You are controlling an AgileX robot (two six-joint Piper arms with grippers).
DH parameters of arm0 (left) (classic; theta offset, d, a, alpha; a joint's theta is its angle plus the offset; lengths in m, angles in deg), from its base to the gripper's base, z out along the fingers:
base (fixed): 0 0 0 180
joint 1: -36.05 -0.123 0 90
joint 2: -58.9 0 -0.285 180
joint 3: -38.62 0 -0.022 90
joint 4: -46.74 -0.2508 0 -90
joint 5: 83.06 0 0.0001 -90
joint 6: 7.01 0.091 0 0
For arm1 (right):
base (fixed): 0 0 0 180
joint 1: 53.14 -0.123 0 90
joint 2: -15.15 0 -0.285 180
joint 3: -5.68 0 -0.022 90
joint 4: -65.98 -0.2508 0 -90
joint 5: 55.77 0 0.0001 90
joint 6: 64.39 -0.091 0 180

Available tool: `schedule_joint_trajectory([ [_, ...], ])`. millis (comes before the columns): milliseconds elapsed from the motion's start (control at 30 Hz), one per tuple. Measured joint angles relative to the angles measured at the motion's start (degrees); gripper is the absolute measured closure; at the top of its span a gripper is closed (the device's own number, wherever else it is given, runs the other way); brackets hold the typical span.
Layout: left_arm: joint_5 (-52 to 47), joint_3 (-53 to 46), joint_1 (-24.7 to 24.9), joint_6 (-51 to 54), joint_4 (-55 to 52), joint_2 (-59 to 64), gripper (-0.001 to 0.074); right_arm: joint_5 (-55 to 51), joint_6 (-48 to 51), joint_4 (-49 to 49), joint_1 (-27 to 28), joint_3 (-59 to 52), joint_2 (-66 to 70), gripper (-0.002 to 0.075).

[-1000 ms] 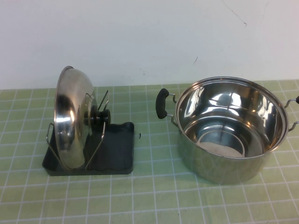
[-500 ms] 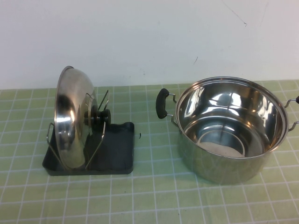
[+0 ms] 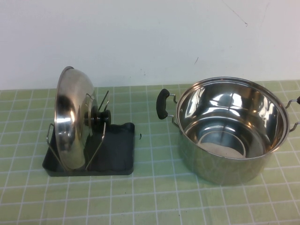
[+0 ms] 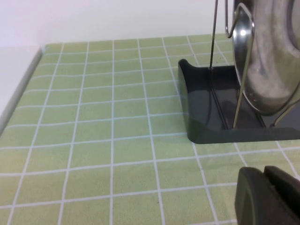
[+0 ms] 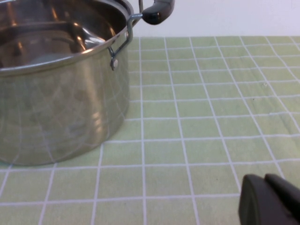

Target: Put pot lid on rack

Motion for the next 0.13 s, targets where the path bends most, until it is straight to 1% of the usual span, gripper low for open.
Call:
schedule_joint_trajectory([
  [133,-0.1,0.0,0.1,0.1,0.5,0.0,0.0737,0.0,0.0,0.0,0.0,0.0,0.0,0.0727],
])
